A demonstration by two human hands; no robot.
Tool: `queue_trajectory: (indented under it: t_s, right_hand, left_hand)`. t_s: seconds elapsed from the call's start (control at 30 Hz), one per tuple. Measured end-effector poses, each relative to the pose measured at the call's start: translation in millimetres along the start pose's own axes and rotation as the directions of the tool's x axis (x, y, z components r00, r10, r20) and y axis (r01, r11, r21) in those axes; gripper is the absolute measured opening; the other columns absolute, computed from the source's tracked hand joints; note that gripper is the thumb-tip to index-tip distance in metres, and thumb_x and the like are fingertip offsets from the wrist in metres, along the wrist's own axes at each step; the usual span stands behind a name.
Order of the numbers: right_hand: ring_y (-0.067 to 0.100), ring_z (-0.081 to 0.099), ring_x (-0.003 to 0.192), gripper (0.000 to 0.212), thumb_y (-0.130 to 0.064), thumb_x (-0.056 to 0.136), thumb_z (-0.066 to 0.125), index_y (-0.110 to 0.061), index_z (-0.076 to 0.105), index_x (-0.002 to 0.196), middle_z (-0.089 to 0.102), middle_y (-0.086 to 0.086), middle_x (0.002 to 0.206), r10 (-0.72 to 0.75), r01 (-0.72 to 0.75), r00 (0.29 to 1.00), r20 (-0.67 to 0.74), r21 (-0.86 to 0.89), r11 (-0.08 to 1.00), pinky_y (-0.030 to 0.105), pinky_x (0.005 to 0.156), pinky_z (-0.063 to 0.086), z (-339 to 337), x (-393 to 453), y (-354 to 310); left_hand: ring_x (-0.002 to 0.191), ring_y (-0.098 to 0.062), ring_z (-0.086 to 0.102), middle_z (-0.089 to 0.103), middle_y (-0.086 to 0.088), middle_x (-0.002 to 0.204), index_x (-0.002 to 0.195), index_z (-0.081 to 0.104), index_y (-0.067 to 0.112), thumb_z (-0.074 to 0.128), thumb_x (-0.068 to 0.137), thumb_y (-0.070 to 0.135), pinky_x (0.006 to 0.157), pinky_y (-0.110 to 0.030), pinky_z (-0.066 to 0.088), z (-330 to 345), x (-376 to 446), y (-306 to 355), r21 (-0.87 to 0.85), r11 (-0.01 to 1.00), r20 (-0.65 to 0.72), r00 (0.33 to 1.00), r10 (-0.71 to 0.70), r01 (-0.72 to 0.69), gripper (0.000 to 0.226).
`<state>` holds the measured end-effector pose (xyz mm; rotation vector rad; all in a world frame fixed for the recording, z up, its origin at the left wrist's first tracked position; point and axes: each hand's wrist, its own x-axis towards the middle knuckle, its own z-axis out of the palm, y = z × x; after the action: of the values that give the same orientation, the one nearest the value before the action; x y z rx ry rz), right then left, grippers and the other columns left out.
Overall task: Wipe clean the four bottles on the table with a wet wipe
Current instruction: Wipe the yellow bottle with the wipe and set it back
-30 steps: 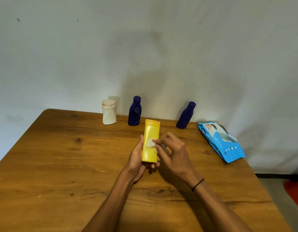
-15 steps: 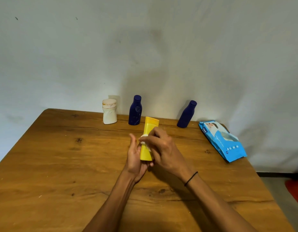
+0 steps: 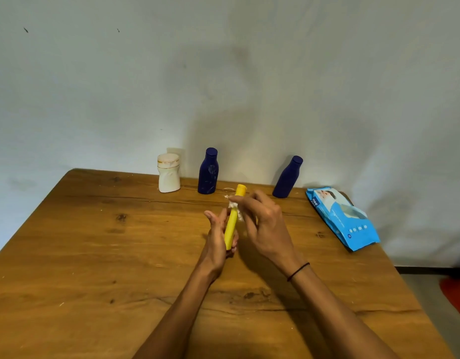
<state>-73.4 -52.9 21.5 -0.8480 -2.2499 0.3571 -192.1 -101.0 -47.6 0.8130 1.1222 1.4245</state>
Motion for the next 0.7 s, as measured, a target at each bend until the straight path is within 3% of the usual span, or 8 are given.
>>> queue_trajectory:
  t_s: [0.07,0.17,0.3,0.43,0.57,0.7]
  right_hand:
    - [0.006,0.053,0.089,0.036,-0.021,0.102,0.049,-0.015,0.068,0.132,0.055,-0.001,0.106,0.011,-0.011,1.0,-0.028,0.016,1.0,0.024,0.072,0.054,-1,4,-2]
    - [0.009,0.052,0.09,0.036,-0.021,0.103,0.049,-0.015,0.066,0.134,0.053,0.001,0.107,-0.017,0.017,1.0,-0.02,0.007,1.0,0.026,0.072,0.054,3,0,-7]
    - [0.017,0.053,0.096,0.036,-0.029,0.105,0.049,-0.013,0.062,0.135,0.053,0.007,0.109,-0.055,0.055,0.998,-0.001,-0.075,0.996,0.035,0.072,0.056,9,-12,-8]
    - [0.017,0.053,0.101,0.044,-0.045,0.108,0.041,-0.014,0.064,0.13,0.056,0.008,0.113,-0.068,0.072,0.997,0.043,-0.094,0.993,0.036,0.075,0.057,7,-24,-6]
    - [0.015,0.047,0.11,0.037,-0.036,0.103,0.044,-0.023,0.066,0.13,0.061,0.001,0.117,-0.095,0.112,0.99,0.105,-0.171,0.979,0.034,0.083,0.04,-1,-36,-2]
    - [0.016,0.046,0.127,0.035,-0.033,0.103,0.047,-0.031,0.067,0.132,0.062,-0.007,0.123,-0.117,0.148,0.978,0.174,-0.173,0.974,0.039,0.093,0.03,-9,-43,4]
  left_hand:
    - [0.054,-0.01,0.042,0.049,0.002,0.061,0.138,0.055,0.044,0.009,0.079,0.096,0.05,-0.025,0.033,1,0,2,0.022,1.0,0.003,1.0,0.01,-0.01,0.091]
    - [0.05,-0.009,0.045,0.051,0.002,0.063,0.132,0.058,0.028,0.017,0.099,0.075,0.048,-0.024,0.031,0,-3,8,-0.025,0.999,0.013,1.0,-0.024,0.025,0.071]
    - [0.043,-0.011,0.051,0.057,-0.005,0.076,0.136,0.049,0.019,0.035,0.11,0.047,0.032,-0.02,0.037,-7,-7,14,-0.181,0.983,0.059,0.998,-0.003,0.014,0.04]
    - [0.055,-0.019,0.065,0.069,-0.014,0.094,0.145,0.048,0.021,0.028,0.103,0.063,0.034,-0.023,0.045,-7,-10,19,-0.348,0.936,0.08,0.997,-0.022,0.049,0.063]
    - [0.069,-0.023,0.069,0.07,-0.017,0.116,0.144,0.048,0.041,0.018,0.099,0.071,0.038,-0.028,0.051,-8,-10,22,-0.458,0.884,0.098,0.994,-0.053,0.092,0.062]
    - [0.065,-0.022,0.069,0.074,-0.016,0.125,0.145,0.046,0.042,0.009,0.1,0.071,0.037,-0.023,0.045,-10,-13,27,-0.492,0.859,0.193,0.98,-0.052,0.142,0.065]
